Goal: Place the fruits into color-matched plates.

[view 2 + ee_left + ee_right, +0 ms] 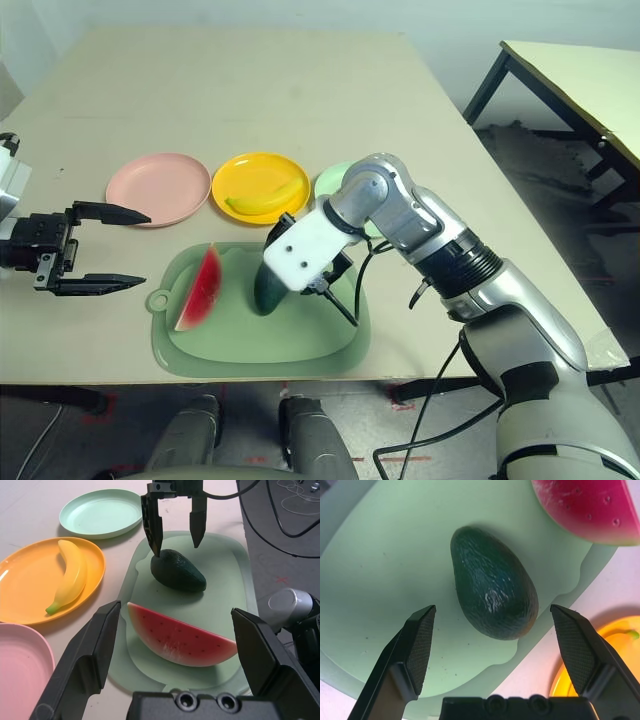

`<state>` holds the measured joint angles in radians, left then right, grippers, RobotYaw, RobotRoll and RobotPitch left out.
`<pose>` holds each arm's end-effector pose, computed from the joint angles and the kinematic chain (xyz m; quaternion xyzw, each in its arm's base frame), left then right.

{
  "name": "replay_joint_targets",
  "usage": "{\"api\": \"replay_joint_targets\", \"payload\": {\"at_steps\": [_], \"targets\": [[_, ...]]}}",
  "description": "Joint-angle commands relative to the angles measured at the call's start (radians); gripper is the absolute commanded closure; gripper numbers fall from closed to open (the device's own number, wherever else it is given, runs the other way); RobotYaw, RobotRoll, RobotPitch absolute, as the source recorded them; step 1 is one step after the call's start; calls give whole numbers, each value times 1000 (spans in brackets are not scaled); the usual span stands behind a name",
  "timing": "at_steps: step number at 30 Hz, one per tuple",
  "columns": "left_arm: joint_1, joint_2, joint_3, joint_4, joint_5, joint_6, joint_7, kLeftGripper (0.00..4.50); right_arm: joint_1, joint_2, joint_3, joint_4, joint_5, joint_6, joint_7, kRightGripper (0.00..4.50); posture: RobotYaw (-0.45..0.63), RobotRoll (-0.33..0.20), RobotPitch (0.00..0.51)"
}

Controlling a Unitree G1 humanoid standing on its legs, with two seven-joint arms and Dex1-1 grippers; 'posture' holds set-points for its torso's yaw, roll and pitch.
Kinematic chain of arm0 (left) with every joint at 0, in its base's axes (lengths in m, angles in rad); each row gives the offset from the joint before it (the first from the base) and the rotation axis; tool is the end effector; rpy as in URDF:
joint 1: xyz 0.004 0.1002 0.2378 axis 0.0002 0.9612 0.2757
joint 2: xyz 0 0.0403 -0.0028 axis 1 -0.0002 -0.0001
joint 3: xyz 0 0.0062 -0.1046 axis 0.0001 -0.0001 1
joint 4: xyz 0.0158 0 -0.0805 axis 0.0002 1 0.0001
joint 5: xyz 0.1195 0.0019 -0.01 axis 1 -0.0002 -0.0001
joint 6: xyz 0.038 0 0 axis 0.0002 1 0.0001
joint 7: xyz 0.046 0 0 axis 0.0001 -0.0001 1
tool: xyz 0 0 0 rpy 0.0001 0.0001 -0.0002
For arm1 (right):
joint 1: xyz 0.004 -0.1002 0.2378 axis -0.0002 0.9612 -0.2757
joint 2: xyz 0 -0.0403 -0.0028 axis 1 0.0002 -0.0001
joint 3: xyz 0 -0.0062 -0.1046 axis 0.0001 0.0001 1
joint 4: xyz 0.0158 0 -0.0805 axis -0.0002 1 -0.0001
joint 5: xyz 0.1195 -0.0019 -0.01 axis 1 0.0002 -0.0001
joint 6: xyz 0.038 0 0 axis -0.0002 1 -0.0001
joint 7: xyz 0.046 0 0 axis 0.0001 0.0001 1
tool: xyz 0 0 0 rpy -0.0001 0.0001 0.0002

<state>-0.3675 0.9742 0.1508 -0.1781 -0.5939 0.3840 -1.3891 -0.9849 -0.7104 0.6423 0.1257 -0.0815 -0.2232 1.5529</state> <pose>0.2511 0.2778 0.2460 0.2152 0.0355 -0.6156 0.7573 0.3137 -0.1130 0.2450 -0.6061 0.0423 0.7015 0.3725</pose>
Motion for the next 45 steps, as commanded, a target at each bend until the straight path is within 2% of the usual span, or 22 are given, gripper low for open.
{"api": "replay_joint_targets", "payload": {"at_steps": [1, 13, 28, 31, 33, 36, 42, 43, 45], "targets": [[10, 17, -8, -19, 10, 5, 0, 0, 23, 15, -9, -2, -18, 8, 11, 23, 76, 0, 141], [24, 33, -10, -30, 13, 6, -7, 0, 39, 94, -12, 80, -98, 10, -53, 23, 80, 0, 148], [28, 38, -23, -22, 39, -8, -7, 0, 57, 113, -13, 79, -111, 45, -42, 23, 77, 0, 153], [30, 37, -21, -22, 42, -8, -7, 0, 61, 113, -12, 72, -110, 53, -38, 448, 79, 0, 153], [32, 35, -19, -24, 43, -8, -7, 0, 64, 112, -13, 66, -110, 58, -35, 1009, 79, 0, 153], [35, 33, -19, -23, 44, -10, -7, 0, 67, 110, -16, 61, -108, 65, -32, 2209, 79, 0, 155], [39, 31, -21, -12, 50, -21, -10, 0, 67, 104, -22, 58, -106, 70, -27, 4288, 78, 0, 156], [40, 30, -21, -12, 50, -23, -10, 0, 68, 103, -23, 57, -106, 71, -26, 4426, 79, 0, 156], [42, 28, -21, -12, 51, -27, -10, 0, 69, 101, -23, 53, -107, 73, -24, 4426, 79, 0, 155]]}}
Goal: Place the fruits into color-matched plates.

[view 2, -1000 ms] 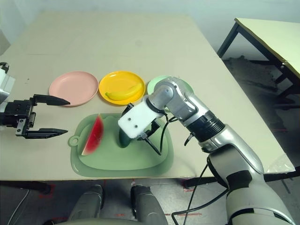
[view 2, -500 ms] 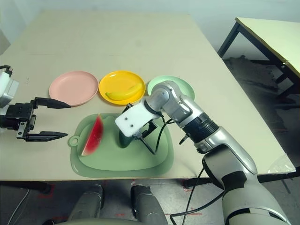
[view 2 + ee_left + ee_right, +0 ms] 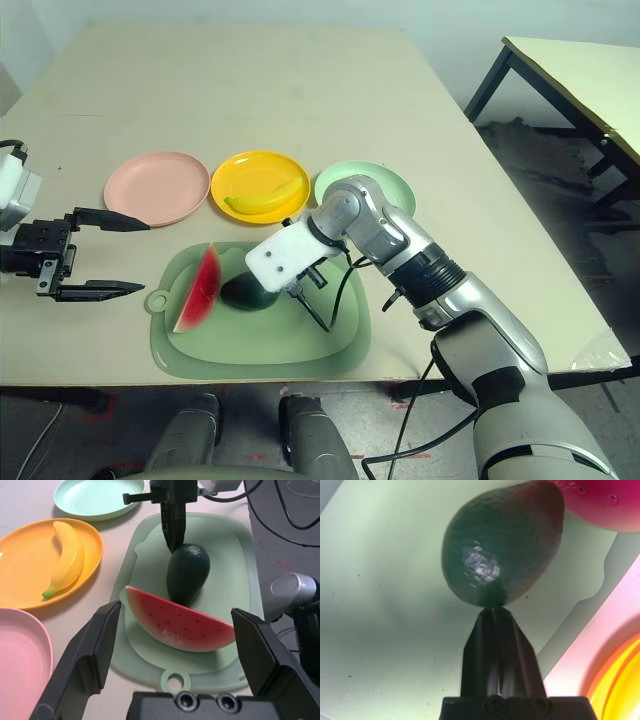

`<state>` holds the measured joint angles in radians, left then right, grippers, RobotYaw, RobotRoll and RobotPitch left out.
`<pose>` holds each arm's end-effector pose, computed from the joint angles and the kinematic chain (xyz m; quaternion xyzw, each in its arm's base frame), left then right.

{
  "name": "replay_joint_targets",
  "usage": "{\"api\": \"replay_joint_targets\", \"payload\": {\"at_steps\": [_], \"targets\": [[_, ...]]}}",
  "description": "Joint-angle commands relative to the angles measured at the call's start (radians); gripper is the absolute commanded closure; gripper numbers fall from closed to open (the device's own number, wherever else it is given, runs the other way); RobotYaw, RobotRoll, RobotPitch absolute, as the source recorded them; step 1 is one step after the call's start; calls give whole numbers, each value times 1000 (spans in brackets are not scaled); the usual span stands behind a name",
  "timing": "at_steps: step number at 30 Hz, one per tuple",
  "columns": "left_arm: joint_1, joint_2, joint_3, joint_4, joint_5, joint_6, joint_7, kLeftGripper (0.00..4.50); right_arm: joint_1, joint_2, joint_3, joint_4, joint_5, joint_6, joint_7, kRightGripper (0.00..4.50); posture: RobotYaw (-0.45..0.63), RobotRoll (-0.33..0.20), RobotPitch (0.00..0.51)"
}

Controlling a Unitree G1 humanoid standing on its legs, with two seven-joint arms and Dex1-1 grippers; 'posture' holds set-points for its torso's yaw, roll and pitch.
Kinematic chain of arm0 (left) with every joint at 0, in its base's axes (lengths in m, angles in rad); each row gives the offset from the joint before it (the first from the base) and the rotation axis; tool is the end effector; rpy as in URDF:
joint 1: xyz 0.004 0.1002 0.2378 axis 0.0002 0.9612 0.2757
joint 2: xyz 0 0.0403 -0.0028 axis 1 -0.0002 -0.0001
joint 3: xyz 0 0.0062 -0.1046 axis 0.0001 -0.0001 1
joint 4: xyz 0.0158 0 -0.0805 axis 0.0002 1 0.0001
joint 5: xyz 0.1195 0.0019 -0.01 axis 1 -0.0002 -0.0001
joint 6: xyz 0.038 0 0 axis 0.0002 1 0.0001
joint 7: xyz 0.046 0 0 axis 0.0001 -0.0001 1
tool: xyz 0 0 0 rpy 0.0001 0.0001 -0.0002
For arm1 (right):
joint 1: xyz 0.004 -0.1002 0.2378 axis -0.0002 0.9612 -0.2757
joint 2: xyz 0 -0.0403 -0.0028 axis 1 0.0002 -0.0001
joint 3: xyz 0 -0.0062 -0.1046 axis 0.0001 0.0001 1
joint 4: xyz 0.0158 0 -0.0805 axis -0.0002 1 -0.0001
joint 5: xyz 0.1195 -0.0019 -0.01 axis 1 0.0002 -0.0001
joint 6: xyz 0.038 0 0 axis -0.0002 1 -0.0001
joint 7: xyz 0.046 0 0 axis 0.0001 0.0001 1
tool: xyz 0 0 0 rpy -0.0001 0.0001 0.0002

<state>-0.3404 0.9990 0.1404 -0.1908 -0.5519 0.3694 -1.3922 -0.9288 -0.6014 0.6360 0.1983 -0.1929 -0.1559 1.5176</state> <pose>0.2485 0.2784 0.2438 0.2384 0.0600 -0.6090 0.7541 0.3222 -0.1022 0.2151 -0.5819 0.0811 0.7006 0.4049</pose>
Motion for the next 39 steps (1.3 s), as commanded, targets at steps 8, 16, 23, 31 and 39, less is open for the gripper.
{"api": "replay_joint_targets", "payload": {"at_steps": [8, 16, 23, 31, 39], "targets": [[24, 5, -11, 3, 13, -25, -9, 0, -20, -60, -37, 10, -6, -8, 42, 4064, 81, 0, 154], [48, 14, 2, 2, 13, -38, -13, 0, -39, -168, -154, -128, 77, 299, 92, 1317, 87, 0, 156], [44, 24, 7, 13, 10, -45, -20, 0, -66, -138, -247, -471, 297, 1184, 6, 52, 75, 0, 157], [8, 19, -18, 39, 22, -57, -32, 0, -58, 12, -278, -628, 457, 1710, -273, 52, 70, 0, 165], [7, 29, -9, 36, 22, -46, -39, 0, 33, 91, -212, -646, 503, 1662, -505, 52, 82, 0, 170]]}}
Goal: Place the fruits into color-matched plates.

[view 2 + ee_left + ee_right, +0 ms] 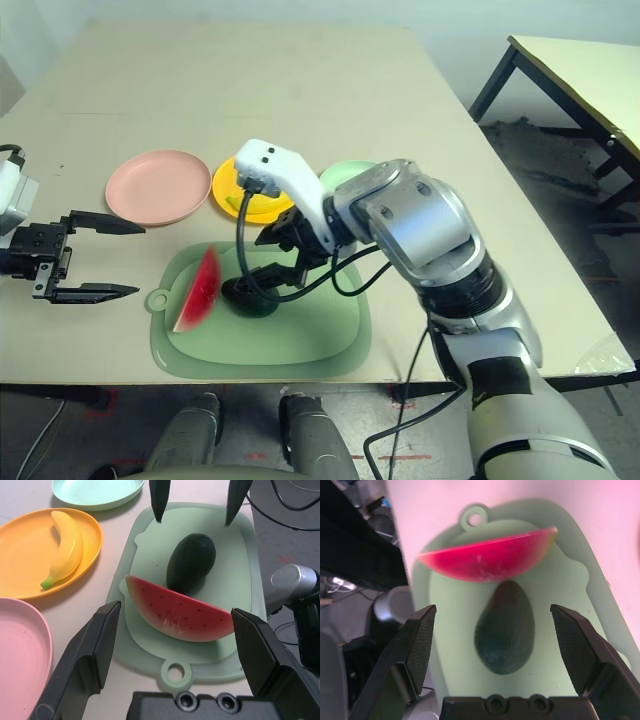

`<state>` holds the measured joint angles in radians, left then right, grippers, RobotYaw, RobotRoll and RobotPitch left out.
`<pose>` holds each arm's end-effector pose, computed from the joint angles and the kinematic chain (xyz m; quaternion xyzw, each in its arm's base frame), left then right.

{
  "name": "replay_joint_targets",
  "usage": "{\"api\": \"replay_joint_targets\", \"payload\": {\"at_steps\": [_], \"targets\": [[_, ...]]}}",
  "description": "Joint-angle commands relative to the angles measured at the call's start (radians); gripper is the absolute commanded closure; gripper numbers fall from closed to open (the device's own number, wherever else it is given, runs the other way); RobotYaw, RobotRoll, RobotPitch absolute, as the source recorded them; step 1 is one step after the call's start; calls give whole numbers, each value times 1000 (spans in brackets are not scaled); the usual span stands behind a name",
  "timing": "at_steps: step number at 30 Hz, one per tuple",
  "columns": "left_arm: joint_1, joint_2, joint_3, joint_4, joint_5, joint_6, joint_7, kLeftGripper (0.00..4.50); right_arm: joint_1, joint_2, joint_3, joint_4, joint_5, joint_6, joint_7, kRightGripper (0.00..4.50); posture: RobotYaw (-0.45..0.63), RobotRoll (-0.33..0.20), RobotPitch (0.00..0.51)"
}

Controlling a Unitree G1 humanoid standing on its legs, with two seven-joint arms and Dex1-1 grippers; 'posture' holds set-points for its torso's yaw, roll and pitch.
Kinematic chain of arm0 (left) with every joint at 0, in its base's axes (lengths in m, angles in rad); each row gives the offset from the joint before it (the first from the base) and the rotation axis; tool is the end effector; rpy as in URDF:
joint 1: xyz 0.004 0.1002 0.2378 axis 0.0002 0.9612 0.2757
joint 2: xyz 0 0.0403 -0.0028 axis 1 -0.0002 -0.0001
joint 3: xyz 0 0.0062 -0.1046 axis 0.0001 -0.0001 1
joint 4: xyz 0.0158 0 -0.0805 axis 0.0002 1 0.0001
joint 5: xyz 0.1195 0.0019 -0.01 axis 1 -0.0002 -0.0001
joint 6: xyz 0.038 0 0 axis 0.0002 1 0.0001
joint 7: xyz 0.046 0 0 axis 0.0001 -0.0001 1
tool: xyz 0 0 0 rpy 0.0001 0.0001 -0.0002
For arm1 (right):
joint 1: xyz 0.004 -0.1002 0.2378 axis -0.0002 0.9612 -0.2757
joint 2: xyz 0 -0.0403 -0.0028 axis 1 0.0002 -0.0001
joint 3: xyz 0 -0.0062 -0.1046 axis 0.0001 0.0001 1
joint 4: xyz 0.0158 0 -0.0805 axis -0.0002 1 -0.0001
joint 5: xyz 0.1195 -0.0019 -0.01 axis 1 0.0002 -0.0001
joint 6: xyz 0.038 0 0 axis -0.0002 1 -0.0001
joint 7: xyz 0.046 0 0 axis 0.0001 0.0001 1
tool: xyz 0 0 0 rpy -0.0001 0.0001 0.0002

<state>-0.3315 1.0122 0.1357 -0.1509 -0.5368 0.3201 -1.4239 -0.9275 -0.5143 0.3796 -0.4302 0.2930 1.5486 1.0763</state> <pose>0.2497 0.2853 0.2412 0.2473 0.0666 -0.6110 0.7491 0.2584 -0.1027 0.2550 -0.1987 0.3095 0.5747 0.7311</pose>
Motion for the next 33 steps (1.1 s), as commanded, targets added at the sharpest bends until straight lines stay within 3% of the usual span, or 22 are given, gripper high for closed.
{"api": "replay_joint_targets", "payload": {"at_steps": [1, 7, 33], "targets": [[-1, 17, -4, -6, 6, 4, -7, 0, 39, 4, 52, -15, 23, -57, -82, 52, 82, 0, 170], [5, 23, 0, -7, 5, 6, -3, 0, 67, 13, 88, 29, 41, -121, -172, 52, 83, 0, 171], [1, 24, -3, -5, 10, 3, 1, 0, 126, 16, 118, 2, 199, -24, -338, 52, 77, 0, 171]]}}
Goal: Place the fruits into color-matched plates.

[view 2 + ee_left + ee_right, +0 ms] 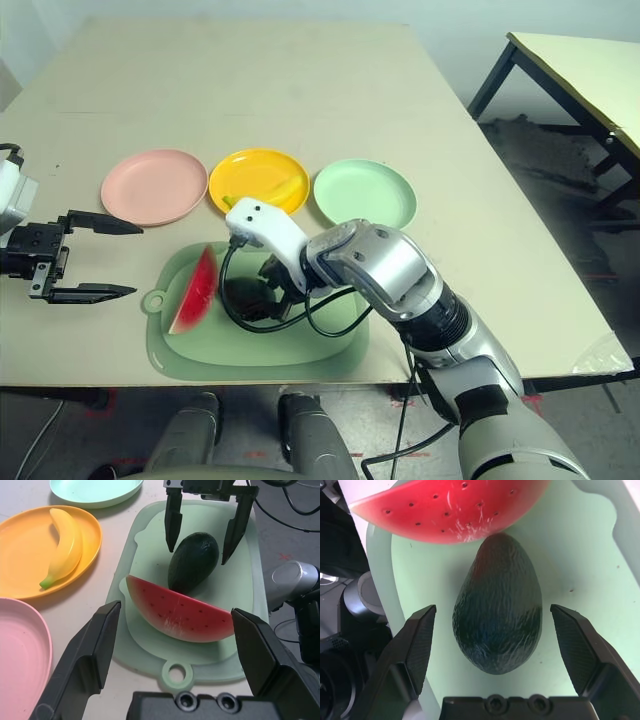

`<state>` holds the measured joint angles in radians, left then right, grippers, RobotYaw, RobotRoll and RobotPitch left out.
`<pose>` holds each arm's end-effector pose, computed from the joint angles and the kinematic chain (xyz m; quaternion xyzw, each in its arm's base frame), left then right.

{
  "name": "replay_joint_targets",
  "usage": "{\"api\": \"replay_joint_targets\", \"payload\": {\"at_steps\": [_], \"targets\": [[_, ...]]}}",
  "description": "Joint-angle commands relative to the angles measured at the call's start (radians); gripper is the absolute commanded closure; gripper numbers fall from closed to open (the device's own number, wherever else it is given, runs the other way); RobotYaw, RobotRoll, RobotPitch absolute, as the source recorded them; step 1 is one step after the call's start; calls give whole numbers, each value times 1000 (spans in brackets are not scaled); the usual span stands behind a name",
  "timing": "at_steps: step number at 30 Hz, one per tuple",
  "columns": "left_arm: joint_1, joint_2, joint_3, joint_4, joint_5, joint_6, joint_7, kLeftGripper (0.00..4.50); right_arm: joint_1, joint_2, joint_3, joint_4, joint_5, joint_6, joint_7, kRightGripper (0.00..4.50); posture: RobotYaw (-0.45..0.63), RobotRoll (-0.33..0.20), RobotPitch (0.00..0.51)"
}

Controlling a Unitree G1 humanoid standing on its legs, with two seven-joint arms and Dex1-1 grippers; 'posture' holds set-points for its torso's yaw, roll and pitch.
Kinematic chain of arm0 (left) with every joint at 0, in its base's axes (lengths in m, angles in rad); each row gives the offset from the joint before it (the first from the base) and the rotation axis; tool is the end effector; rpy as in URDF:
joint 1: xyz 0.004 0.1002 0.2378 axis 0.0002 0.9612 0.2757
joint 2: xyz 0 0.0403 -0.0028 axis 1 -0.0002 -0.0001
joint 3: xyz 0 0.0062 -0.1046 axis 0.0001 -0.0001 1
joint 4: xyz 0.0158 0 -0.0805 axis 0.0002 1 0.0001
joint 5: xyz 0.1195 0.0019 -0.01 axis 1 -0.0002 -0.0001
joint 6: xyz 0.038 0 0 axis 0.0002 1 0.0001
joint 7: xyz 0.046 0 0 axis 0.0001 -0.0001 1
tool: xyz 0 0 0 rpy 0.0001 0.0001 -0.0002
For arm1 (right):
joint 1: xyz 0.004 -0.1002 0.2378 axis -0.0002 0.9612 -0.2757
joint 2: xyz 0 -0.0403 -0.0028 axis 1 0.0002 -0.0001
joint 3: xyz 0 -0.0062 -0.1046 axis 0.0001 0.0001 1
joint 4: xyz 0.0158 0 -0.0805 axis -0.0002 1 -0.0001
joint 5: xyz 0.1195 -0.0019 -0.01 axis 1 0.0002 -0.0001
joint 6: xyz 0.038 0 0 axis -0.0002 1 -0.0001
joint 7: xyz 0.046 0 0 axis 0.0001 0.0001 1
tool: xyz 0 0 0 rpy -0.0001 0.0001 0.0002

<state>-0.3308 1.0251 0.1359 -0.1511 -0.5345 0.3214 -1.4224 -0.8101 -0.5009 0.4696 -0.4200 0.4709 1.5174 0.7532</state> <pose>0.2491 0.2863 0.2431 0.2524 0.0715 -0.6077 0.7496 0.2528 -0.0909 0.2104 -0.2045 0.3530 0.5404 0.7359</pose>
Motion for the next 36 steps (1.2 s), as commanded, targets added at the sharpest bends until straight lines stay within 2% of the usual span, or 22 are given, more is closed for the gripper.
{"api": "replay_joint_targets", "payload": {"at_steps": [1, 14, 17, 20, 29, 31, 36], "targets": [[0, 11, -3, -5, 7, 2, 0, 0, 10, 3, 31, -7, 23, 7, -19, 52, 77, 0, 171], [-9, 11, -3, -1, 10, 2, 6, 0, 14, -4, 54, -8, 48, -6, -56, 52, 76, 0, 170], [-6, 12, -1, -2, 9, 1, 6, 0, 13, -4, 59, -8, 50, -11, -62, 636, 76, 0, 170], [-5, 12, -2, -2, 8, 2, 6, 0, 14, -4, 62, -8, 52, -14, -66, 1647, 76, 0, 171], [-2, 11, -2, 3, 9, -3, 3, 0, 12, -7, 71, -3, 52, -31, -71, 1661, 76, 0, 171], [-3, 10, -3, 4, 10, -4, 3, 0, 3, -33, 78, 0, 47, -52, -59, 1661, 75, 0, 168], [-4, 7, -4, 9, 11, -9, 2, 0, -47, -185, 103, 51, 16, -154, 30, 1661, 70, 0, 165]]}}
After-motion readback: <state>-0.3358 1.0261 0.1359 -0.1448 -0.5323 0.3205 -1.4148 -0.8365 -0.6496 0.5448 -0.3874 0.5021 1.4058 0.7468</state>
